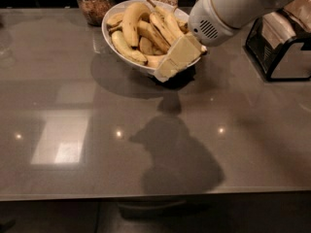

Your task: Pick banana from white bowl

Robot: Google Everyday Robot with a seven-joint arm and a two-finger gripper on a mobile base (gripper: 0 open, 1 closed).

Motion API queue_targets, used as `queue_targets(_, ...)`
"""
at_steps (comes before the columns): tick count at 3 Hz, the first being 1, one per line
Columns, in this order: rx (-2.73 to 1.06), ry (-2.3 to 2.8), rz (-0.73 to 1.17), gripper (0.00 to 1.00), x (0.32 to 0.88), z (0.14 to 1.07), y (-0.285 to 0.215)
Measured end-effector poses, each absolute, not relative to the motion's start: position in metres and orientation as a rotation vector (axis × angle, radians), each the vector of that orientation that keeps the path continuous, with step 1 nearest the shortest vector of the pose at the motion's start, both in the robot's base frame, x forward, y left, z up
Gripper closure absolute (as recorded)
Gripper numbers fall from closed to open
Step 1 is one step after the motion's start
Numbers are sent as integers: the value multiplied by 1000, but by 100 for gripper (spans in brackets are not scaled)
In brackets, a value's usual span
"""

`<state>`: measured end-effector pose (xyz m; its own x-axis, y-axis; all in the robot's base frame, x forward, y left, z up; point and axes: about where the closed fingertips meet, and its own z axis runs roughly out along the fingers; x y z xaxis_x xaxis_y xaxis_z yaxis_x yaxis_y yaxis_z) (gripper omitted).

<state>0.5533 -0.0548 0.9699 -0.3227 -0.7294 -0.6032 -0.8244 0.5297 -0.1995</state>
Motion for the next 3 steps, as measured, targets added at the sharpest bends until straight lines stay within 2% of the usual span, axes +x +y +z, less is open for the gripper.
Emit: queue_targets(3, -1194, 1972, 249, 0, 585, 989, -30)
